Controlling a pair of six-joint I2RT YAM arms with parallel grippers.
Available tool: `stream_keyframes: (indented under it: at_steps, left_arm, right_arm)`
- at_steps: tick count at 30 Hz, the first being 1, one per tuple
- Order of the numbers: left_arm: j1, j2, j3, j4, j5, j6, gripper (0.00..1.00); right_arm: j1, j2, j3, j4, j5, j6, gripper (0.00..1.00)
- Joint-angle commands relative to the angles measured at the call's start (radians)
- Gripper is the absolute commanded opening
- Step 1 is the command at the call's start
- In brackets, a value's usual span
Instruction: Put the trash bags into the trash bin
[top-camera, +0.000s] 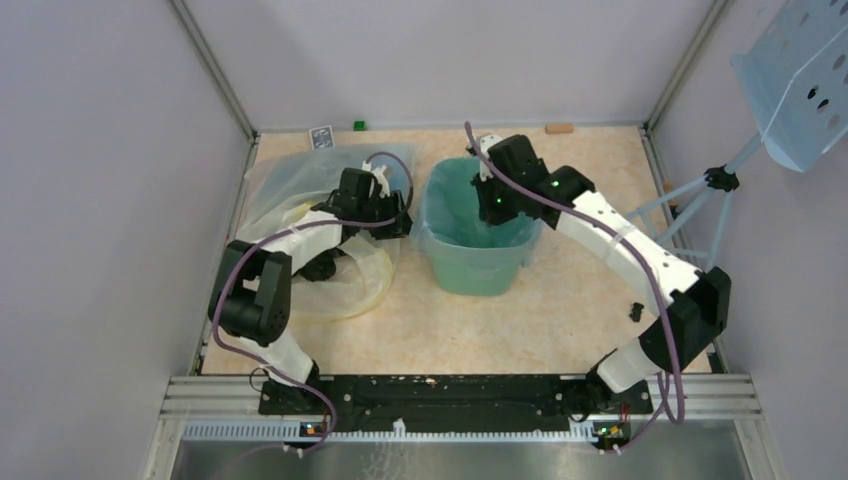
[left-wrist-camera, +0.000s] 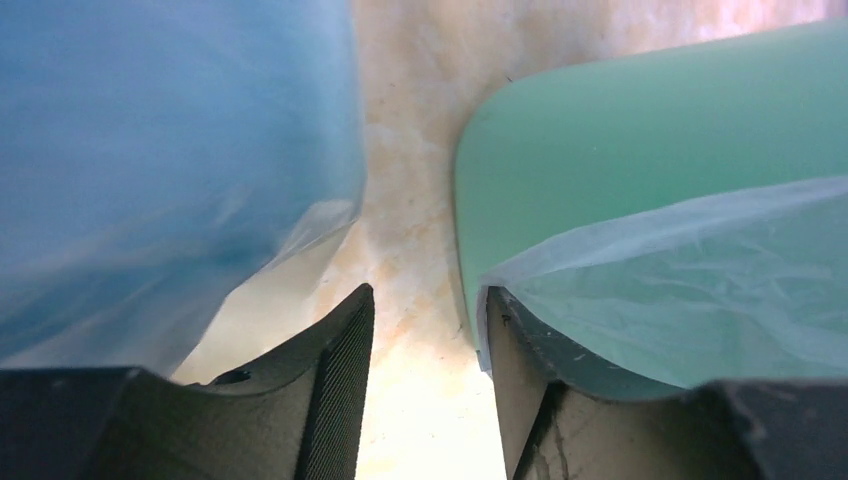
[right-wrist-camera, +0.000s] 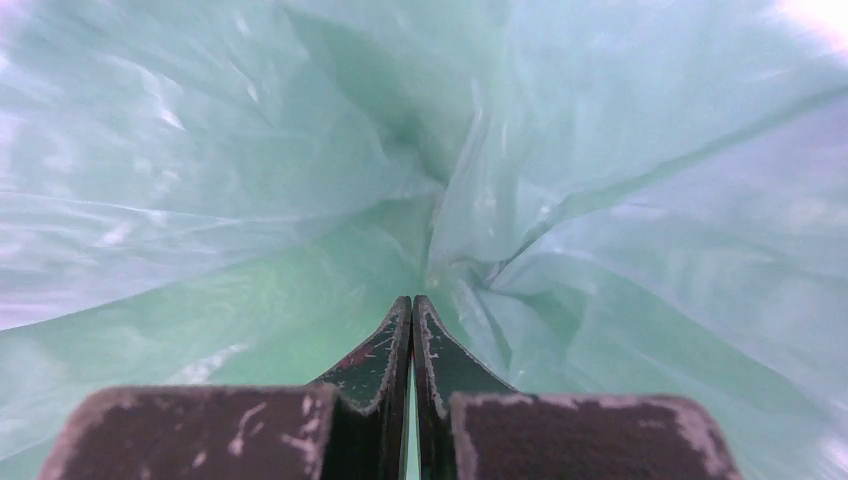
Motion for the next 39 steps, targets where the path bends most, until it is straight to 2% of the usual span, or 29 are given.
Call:
stream_keyframes:
  at_steps: [1, 5, 8, 15, 22, 28, 29, 32, 34, 39]
  left_arm:
    - [0.013, -0.129, 0.011, -0.056, -0.142, 0.055, 0.55]
    - [0.014, -0.218, 0.006, -0.072, -0.181, 0.056, 0.62]
    - [0.014, -0.295, -0.002, -0.072, -0.210, 0.059, 0.65]
    - [0.014, -0.465, -0.095, -0.066, -0.333, 0.058, 0.68]
    - [0.015, -0.670, -0.355, 0.147, -0.273, 0.059, 0.76]
    - [0.014, -0.684, -0.400, 0.169, -0.264, 0.124, 0.82]
    - [0.013, -0.683, -0.410, 0.180, -0.254, 0.136, 0.82]
    - [0.009, -0.697, -0.464, 0.249, -0.253, 0.154, 0.92]
    - [0.002, -0.711, -0.499, 0.283, -0.297, 0.159, 0.98]
    - [-0.010, -0.726, -0.568, 0.368, -0.372, 0.217, 0.99]
  right_arm:
    - [0.006, -0.107, 0.109, 0.002, 0.069, -0.008, 0.00]
    - [0.006, -0.203, 0.052, 0.102, 0.135, -0.004, 0.00]
    - [0.004, -0.314, -0.053, 0.209, 0.173, -0.005, 0.05]
    - [0.004, -0.527, -0.234, 0.387, 0.295, -0.015, 0.10]
    - [0.003, -0.741, -0.503, 0.541, 0.544, -0.001, 0.16]
    - [-0.007, -0.871, -0.691, 0.611, 0.779, 0.028, 0.18]
    - [-0.015, -0.881, -0.717, 0.615, 0.779, 0.033, 0.31]
    - [-0.044, -0.879, -0.777, 0.590, 0.816, 0.103, 0.94]
    - [-0.078, -0.867, -0.795, 0.547, 0.840, 0.187, 0.99]
    - [-0.218, -0.824, -0.836, 0.581, 0.744, 0.269, 0.99]
